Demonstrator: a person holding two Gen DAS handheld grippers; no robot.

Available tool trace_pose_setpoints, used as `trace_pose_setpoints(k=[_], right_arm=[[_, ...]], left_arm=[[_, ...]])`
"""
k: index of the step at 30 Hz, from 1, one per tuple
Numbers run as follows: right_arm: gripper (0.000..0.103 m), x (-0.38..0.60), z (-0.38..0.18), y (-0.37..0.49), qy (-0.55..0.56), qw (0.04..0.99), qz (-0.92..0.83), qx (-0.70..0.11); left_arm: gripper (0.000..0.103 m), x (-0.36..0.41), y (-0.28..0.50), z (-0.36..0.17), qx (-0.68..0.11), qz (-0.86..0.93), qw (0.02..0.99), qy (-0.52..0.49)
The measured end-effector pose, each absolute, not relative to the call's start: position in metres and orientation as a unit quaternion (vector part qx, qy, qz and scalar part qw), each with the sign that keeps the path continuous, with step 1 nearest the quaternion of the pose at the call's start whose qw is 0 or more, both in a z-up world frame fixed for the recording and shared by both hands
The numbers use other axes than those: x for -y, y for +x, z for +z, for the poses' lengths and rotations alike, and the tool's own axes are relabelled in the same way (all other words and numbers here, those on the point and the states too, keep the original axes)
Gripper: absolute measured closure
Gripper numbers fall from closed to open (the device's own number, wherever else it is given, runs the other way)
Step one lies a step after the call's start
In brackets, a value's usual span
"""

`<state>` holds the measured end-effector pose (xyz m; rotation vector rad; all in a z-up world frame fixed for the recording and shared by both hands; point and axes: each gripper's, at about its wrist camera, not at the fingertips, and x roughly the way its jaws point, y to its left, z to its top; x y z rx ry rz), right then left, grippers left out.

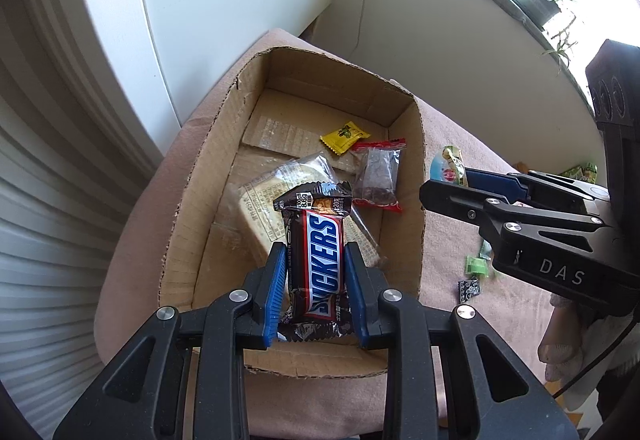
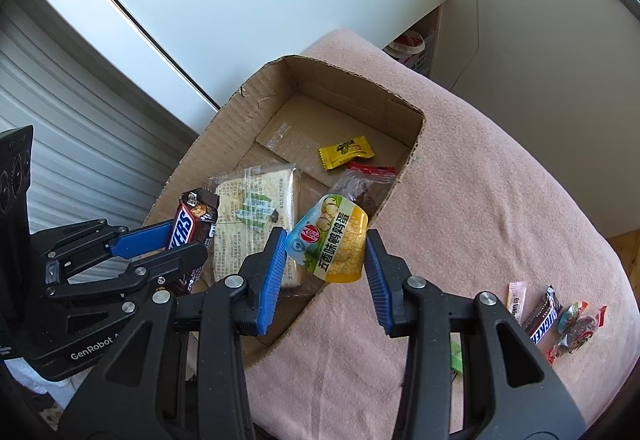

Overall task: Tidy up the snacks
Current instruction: 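Carry both snacks into the box and open the left tool, then move the left tool to a Snickers bar while the right tool approaches the red-trimmed bag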

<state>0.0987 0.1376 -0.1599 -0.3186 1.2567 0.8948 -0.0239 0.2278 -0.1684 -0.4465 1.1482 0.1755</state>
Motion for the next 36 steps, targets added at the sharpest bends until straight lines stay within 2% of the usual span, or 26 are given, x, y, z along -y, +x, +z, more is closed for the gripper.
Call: trace_pose_setpoints(k=[3,5,7,8,14,16,26,36], right_arm=[[0.058,-0.145,-0.157,0.097,-0.147,0.707,0.403,-0.563],[0.056,-0.150,-0.157,0.096,-0.148,0.706,0.402,-0.564],[0.051,-0.152,-0.156,0.096,-0.148,0.707,0.401,-0.564],[0.045,-0.152,-0.156,0.096,-0.148,0.708,0.400,-0.562],[0.031,-0.145,-0.151,0.099,-0.138,0.718,0.392,-0.558],[0.031,-0.142,-0.151,0.101,-0.136,0.720,0.389,-0.558],[0.031,-0.100,-0.148,0.111,-0.111,0.739,0.357,-0.560],[0.031,-0.002,-0.156,0.134,-0.066,0.763,0.282,-0.578]], left_arm=[[0.075,-0.232,-0.026,-0.167,-0.535,0.087,0.813,-0.210],[0.071,-0.233,-0.027,-0.167,-0.534,0.090,0.814,-0.210],[0.058,-0.234,-0.027,-0.166,-0.531,0.094,0.816,-0.208],[0.056,-0.235,-0.027,-0.165,-0.529,0.094,0.817,-0.207],[0.054,-0.233,-0.026,-0.165,-0.530,0.098,0.818,-0.200],[0.050,-0.230,-0.025,-0.164,-0.531,0.098,0.819,-0.195],[0.050,-0.201,-0.015,-0.162,-0.533,0.077,0.823,-0.180],[0.050,-0.139,0.011,-0.162,-0.542,0.012,0.826,-0.157]])
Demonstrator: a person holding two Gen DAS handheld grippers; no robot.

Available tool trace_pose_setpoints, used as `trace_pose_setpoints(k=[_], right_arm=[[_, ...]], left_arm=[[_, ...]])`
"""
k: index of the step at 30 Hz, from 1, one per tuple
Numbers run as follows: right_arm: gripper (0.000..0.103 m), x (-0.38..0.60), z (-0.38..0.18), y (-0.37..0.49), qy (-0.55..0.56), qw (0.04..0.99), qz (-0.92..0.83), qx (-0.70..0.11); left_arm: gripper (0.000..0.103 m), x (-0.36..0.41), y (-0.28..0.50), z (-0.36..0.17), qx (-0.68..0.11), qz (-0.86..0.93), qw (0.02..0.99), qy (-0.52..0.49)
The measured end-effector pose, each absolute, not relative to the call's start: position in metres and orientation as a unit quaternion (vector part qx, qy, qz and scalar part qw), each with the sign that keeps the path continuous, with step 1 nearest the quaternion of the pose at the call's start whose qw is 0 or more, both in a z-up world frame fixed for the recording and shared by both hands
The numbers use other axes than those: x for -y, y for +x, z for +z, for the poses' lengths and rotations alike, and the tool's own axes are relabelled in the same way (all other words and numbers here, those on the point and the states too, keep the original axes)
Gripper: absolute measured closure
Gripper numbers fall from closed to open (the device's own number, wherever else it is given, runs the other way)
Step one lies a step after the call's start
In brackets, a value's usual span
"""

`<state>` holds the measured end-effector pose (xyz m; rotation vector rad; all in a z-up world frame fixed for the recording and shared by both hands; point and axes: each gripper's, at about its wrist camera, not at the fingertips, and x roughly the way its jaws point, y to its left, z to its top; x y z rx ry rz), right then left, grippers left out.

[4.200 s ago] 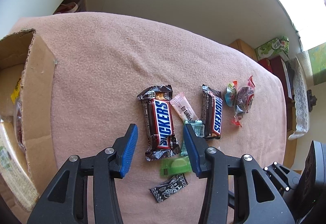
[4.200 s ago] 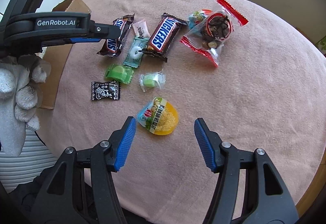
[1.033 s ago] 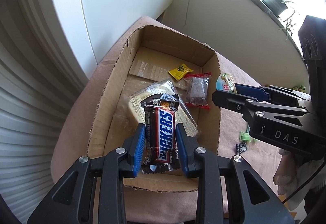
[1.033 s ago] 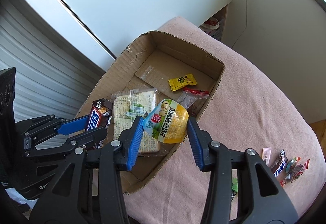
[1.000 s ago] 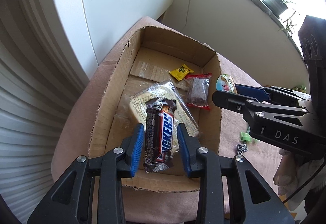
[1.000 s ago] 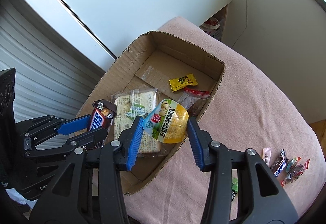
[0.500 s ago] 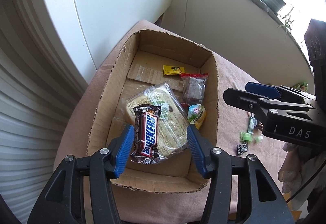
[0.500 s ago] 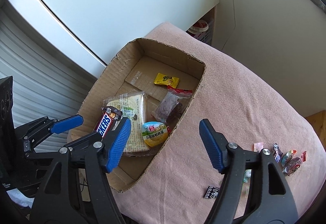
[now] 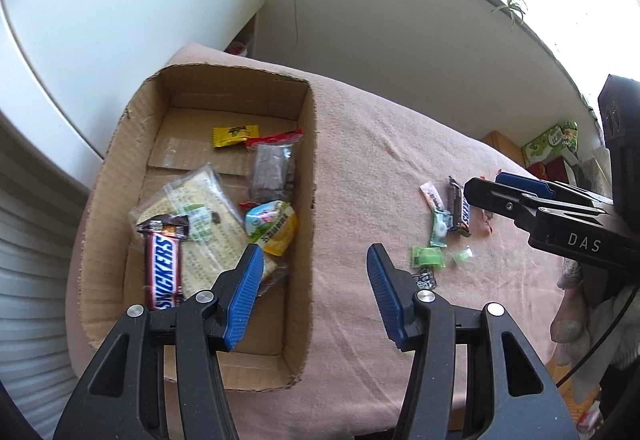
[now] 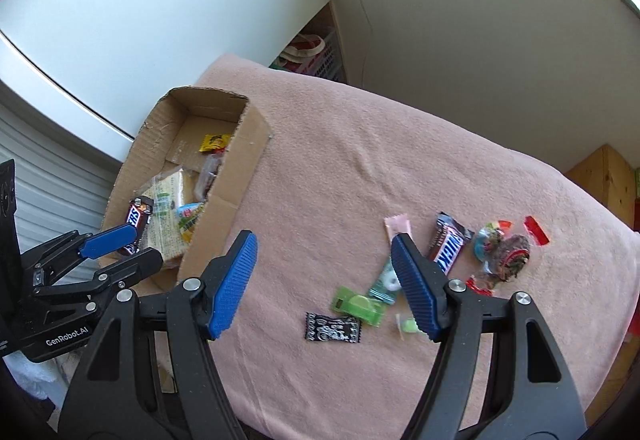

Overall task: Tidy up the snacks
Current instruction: 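Move the left tool to a Snickers bar while the right tool approaches the red-trimmed bag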

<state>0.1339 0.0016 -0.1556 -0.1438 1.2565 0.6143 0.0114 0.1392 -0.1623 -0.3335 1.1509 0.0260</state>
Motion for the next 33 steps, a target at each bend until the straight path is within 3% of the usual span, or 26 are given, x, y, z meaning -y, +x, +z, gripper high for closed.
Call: trace_pose_setpoints(k=[18,33], right_arm=[[0.031,0.137,-0.194,0.167,0.001,0.774,0.158,-0.613],[0.031,0.146,-0.223,0.194,0.053,0.751,0.163,-0.638]], left_arm=[[0.050,-0.032,0.063,-0.192,-0.580,-0.091,0.799,-0.130],[0.051,0.008,0.107,-0.214,-0.592,-0.131,0.785,-0.127]])
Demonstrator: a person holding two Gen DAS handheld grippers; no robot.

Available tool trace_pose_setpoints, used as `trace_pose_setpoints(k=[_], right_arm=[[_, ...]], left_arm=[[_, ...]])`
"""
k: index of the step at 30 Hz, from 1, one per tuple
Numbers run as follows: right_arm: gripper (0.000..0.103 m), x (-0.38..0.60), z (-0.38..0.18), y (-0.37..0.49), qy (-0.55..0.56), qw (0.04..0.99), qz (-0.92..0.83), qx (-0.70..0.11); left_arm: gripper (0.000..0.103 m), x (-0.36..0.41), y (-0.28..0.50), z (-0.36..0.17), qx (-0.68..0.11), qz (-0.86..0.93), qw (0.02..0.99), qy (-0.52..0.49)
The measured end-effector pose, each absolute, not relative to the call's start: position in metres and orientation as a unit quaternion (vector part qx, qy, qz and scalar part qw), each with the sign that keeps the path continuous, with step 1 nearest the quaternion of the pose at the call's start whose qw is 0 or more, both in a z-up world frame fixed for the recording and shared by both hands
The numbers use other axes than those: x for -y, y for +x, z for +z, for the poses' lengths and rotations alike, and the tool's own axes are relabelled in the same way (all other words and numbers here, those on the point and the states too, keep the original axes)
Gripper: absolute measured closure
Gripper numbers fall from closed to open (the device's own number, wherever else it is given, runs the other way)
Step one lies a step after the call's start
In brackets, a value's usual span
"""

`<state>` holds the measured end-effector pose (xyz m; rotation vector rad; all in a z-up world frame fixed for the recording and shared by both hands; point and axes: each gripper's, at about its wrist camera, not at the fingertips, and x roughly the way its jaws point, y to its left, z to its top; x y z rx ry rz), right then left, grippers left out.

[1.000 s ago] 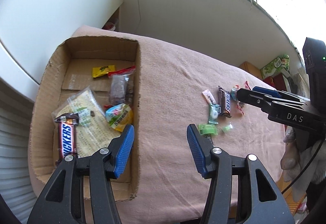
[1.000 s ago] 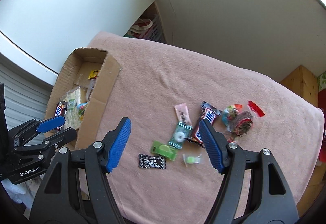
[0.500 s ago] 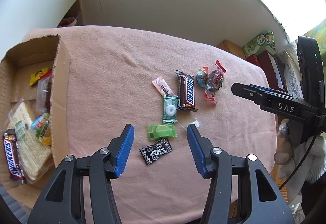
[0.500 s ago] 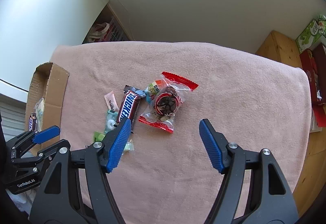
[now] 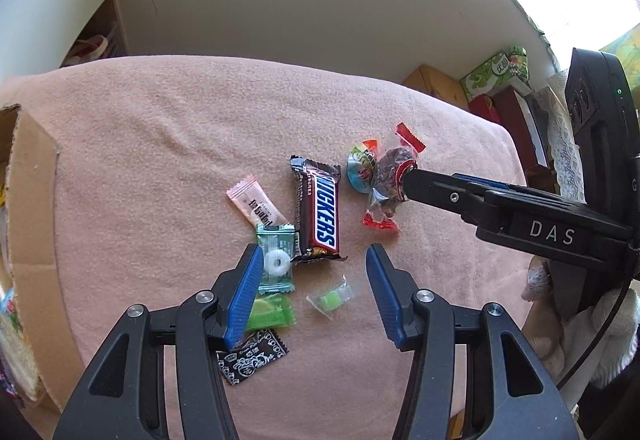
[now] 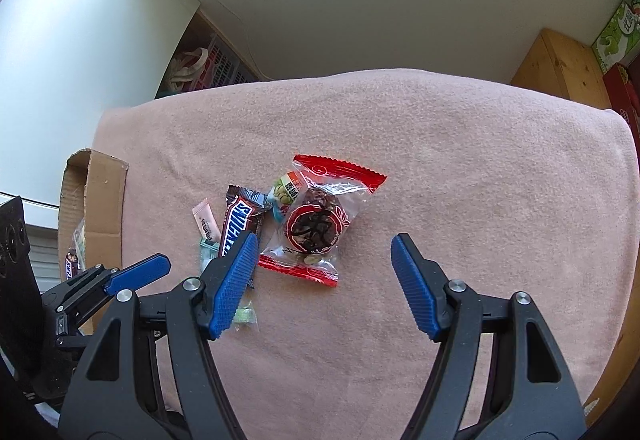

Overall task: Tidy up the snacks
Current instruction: 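Move the left tool to a Snickers bar while the right tool approaches the red-trimmed bag, then close the left tool on the Snickers bar while the right tool grasps the red-trimmed bag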

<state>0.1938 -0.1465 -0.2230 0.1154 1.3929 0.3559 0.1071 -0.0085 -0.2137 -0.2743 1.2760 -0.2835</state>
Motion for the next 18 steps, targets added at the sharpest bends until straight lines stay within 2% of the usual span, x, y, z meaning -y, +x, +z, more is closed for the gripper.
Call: trace_pose_setpoints(k=[2,6,9,18], right_arm=[[0.031,0.146,-0.227,0.196,0.061,0.747,0.166,-0.641],[0.031,0.147,-0.237,0.202,0.079,0.737,0.167,-0.651],[0.031,0.148,-0.243,0.204,0.091,0.732,0.166,-0.655],[0.046,0.144,-0.257,0.209,0.100,0.719,0.171,-0.666]], left_arm=[[0.051,0.013,0.113,-0.217,-0.593,-0.136,0.784,-0.124],[0.062,0.023,0.121,-0.226,-0.598,-0.142,0.781,-0.113],[0.064,0.025,0.126,-0.232,-0.602,-0.142,0.777,-0.115],[0.071,0.036,0.140,-0.247,-0.611,-0.141,0.772,-0.104]])
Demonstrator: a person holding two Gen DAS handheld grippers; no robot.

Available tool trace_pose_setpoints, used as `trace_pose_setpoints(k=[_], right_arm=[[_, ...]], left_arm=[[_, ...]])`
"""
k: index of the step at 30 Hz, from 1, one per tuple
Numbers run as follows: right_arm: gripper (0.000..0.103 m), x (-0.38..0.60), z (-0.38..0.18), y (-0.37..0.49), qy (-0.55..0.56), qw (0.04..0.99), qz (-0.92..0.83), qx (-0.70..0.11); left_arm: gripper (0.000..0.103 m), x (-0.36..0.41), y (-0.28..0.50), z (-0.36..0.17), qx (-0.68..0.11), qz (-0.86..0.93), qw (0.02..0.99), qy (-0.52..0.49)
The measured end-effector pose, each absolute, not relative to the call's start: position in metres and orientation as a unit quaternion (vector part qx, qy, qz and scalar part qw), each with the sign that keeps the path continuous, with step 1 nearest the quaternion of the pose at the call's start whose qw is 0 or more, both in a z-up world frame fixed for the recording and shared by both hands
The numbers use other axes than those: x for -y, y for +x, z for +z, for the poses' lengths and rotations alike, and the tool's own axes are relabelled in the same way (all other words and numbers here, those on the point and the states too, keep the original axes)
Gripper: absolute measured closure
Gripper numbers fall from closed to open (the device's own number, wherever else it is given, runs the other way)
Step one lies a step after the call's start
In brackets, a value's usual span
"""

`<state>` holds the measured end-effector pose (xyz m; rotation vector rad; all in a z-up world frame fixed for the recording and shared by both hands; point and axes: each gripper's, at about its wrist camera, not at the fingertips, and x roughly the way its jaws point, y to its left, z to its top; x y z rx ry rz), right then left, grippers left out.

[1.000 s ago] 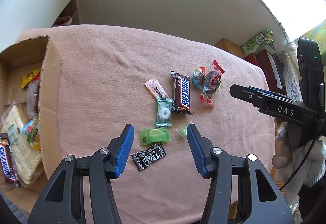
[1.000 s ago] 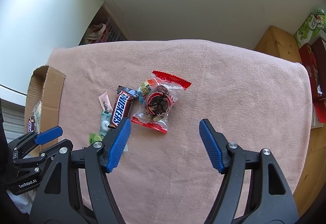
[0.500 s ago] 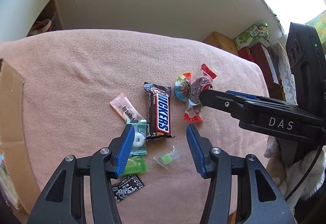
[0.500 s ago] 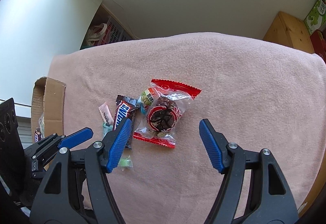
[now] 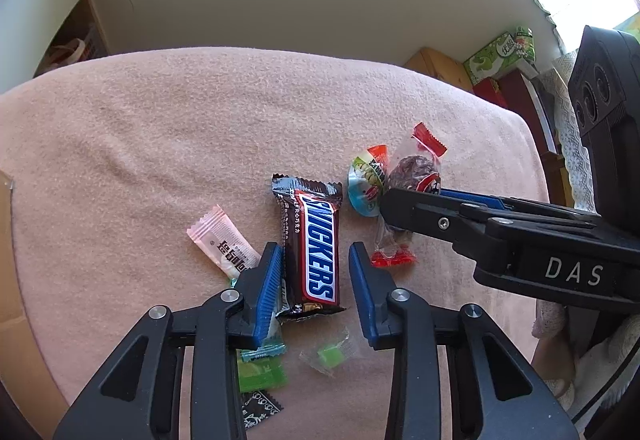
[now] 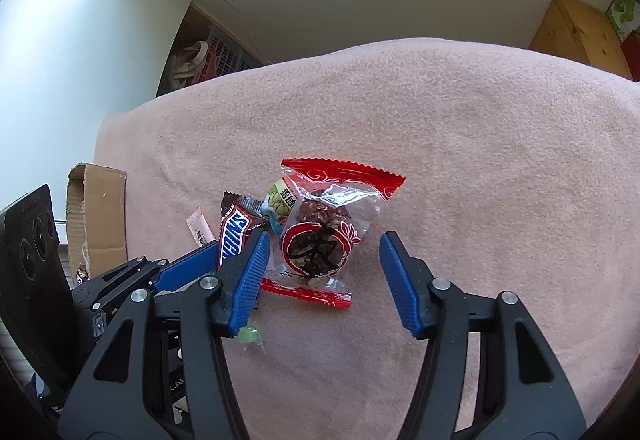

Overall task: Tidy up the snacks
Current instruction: 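Close the left tool on the Snickers bar while the right tool grasps the red-trimmed bag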

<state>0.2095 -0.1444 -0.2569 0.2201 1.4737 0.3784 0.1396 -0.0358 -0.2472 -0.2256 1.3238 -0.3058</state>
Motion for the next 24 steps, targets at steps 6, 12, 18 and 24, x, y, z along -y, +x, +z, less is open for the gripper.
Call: trace_pose_setpoints(k=[6,12,18,24], right_arm=[[0.057,0.142,-0.262,0.210,0.104,0.713,0.176,-0.670],[0.061,0.146,-0.260,0.209,0.097,0.718,0.174,-0.667],[0.061,0.156,-0.251,0.208,0.101,0.724,0.171,-0.660],[0.063,0.156,-0.239,0.202,0.088,0.731,0.174,-0.654]], left_arm=[[0.075,0.039,0.146,-0.250,-0.607,-0.144,0.776,-0.094],[0.076,0.042,0.149,-0.251,-0.600,-0.150,0.781,-0.089],[0.076,0.038,0.146,-0.248,-0.599,-0.149,0.781,-0.097],[0.076,0.029,0.142,-0.237,-0.592,-0.155,0.784,-0.100]])
